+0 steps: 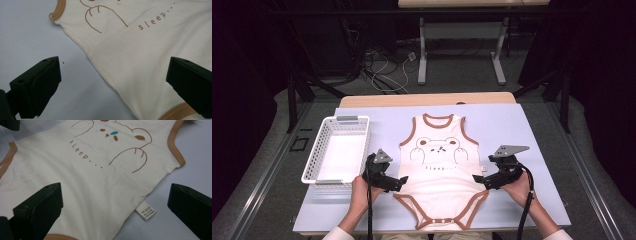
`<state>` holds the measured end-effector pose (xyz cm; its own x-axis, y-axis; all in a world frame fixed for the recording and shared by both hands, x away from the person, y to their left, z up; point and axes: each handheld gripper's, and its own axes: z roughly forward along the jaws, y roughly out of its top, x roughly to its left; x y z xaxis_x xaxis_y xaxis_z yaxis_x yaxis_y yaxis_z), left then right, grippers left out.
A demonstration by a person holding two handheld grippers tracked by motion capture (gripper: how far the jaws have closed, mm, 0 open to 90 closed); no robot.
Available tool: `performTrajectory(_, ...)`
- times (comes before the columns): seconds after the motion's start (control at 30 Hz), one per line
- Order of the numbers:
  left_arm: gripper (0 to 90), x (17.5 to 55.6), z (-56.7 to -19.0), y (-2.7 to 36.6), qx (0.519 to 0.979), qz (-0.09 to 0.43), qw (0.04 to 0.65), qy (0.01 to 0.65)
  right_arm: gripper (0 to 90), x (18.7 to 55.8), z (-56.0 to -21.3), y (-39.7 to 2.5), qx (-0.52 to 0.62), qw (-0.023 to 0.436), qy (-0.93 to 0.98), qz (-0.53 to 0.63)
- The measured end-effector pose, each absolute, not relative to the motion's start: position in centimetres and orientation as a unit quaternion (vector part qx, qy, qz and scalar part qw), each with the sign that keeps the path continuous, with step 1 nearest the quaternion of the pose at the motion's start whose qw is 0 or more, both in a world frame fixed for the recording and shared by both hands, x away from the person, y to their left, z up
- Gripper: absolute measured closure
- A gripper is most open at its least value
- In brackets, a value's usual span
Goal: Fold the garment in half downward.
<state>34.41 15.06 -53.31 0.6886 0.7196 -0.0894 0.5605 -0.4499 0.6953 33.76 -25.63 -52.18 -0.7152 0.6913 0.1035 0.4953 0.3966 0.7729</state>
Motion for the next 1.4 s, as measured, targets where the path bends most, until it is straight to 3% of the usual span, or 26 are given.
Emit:
performTrajectory(0.53,0.2,36.6,-53.2,13.7,0.843,0.132,0.341,0.394,0.0,36.7,-52.3,-25.9,0.381,0.114,0.82,0.411)
performTrajectory(1.03,0.3,39.5,-53.9,13.0,0.839,0.108,0.336,0.414,1.1,39.3,-52.9,-25.5,0.391,0.125,0.821,0.397)
performTrajectory(1.2,0.3,40.3,-53.9,12.6,0.841,0.108,0.333,0.413,5.5,40.2,-53.2,-25.1,0.399,0.134,0.818,0.392)
performTrajectory(1.3,0.3,40.9,-53.9,12.6,0.842,0.109,0.329,0.414,16.1,40.8,-53.4,-25.0,0.404,0.137,0.816,0.39)
performTrajectory(1.33,0.5,41.0,-53.9,12.5,0.843,0.106,0.327,0.415,16.0,41.0,-53.5,-25.0,0.406,0.137,0.817,0.387)
performTrajectory(1.4,5.7,41.2,-53.9,12.4,0.841,0.12,0.325,0.415,20.0,41.3,-53.7,-25.0,0.411,0.146,0.815,0.381)
